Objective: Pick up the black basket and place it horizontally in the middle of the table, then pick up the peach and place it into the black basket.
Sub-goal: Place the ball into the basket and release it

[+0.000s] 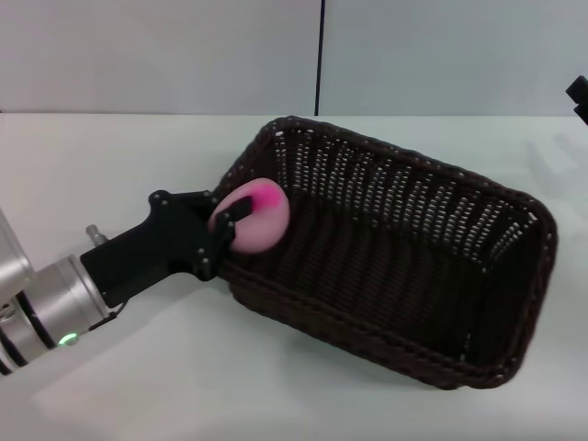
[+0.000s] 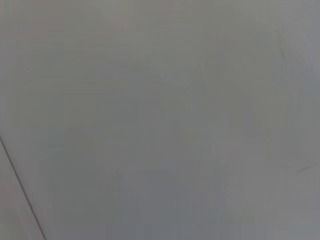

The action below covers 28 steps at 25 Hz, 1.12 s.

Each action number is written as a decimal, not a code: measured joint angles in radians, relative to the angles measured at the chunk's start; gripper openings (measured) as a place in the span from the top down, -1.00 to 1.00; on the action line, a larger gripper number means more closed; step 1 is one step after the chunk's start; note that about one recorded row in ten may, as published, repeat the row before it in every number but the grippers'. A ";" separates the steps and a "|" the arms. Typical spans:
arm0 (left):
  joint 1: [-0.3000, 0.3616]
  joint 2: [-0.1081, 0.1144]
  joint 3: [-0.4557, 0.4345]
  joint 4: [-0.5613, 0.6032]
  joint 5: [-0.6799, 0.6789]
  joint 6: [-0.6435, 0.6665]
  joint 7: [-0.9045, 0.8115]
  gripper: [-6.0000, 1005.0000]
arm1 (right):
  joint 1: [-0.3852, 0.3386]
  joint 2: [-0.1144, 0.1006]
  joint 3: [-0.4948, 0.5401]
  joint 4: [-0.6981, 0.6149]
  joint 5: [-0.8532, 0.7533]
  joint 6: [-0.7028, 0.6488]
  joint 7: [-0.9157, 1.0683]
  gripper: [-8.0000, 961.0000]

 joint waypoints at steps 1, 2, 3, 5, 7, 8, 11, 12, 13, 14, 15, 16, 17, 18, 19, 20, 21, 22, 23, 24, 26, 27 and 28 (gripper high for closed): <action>0.006 0.000 0.000 0.008 0.000 0.001 0.000 0.75 | 0.000 0.000 0.000 0.000 0.000 0.000 0.000 -0.32; 0.008 0.000 0.000 0.012 0.000 0.001 0.000 0.75 | 0.000 0.000 0.000 0.000 0.000 0.000 0.000 -0.32; 0.015 0.000 -0.001 0.021 0.000 0.004 0.000 0.74 | 0.000 0.000 0.000 0.000 0.000 0.000 0.000 -0.32; 0.024 0.000 -0.006 0.035 0.000 0.012 0.000 0.73 | 0.000 0.000 -0.001 0.000 0.000 0.000 0.000 -0.32; 0.030 0.000 -0.013 0.044 -0.001 0.022 0.000 0.71 | 0.000 0.000 -0.005 0.000 0.000 0.000 0.000 -0.32; 0.034 0.000 -0.017 0.050 -0.001 0.027 0.000 0.70 | 0.001 0.000 -0.008 0.000 0.000 0.000 0.000 -0.32; 0.045 0.001 -0.030 0.067 -0.001 0.041 0.000 0.68 | 0.002 0.000 -0.011 0.000 0.000 0.000 0.000 -0.32; 0.049 0.001 -0.033 0.072 -0.001 0.046 0.000 0.68 | 0.002 0.000 -0.011 0.000 0.000 0.000 0.000 -0.32; 0.052 0.001 -0.036 0.077 -0.001 0.052 0.000 0.67 | 0.002 0.000 -0.011 0.001 0.000 0.001 0.000 -0.32; 0.054 0.001 -0.038 0.079 -0.001 0.056 0.000 0.66 | 0.002 0.000 -0.011 0.001 0.000 0.001 0.000 -0.32; 0.055 0.001 -0.038 0.080 -0.002 0.058 0.000 0.65 | 0.002 -0.001 -0.011 0.001 0.000 0.001 0.000 -0.32; 0.056 0.001 -0.039 0.080 -0.001 0.061 0.000 0.65 | 0.001 0.000 -0.011 0.002 0.000 0.002 0.000 -0.32; 0.056 0.001 -0.045 0.079 -0.002 0.062 0.000 0.64 | 0.001 0.000 -0.011 0.002 0.000 0.002 0.000 -0.32; 0.056 0.001 -0.054 0.076 -0.002 0.062 0.001 0.63 | 0.001 0.000 -0.011 0.002 0.000 0.003 0.000 -0.32; 0.057 0.000 -0.064 0.073 -0.002 0.062 0.001 0.62 | 0.001 -0.001 -0.011 0.002 0.000 0.004 0.000 -0.32; 0.057 -0.001 -0.073 0.070 -0.002 0.062 0.001 0.62 | 0.001 -0.001 -0.011 0.002 0.000 0.006 0.000 -0.32; 0.057 -0.002 -0.081 0.067 -0.003 0.062 0.001 0.61 | 0.001 0.000 -0.011 0.003 0.000 0.009 0.000 -0.32; 0.058 -0.002 -0.084 0.066 -0.003 0.064 0.001 0.60 | 0.001 0.000 -0.011 0.003 0.000 0.012 0.000 -0.32; 0.058 -0.003 -0.083 0.066 -0.003 0.067 0.001 0.60 | 0.001 0.000 -0.012 0.003 0.000 0.014 0.000 -0.32; 0.058 -0.003 -0.083 0.066 -0.003 0.071 0.001 0.59 | 0.001 0.000 -0.012 0.004 0.000 0.015 0.000 -0.32; 0.058 -0.003 -0.082 0.064 -0.003 0.082 0.001 0.51 | 0.001 0.000 -0.012 0.005 0.000 0.015 0.000 -0.32; 0.058 -0.003 -0.084 0.061 -0.003 0.087 0.001 0.46 | 0.001 0.000 -0.012 0.006 0.000 0.015 0.000 -0.32; 0.058 -0.003 -0.090 0.055 -0.003 0.095 0.001 0.42 | 0.001 0.001 -0.012 0.008 0.000 0.015 0.000 -0.32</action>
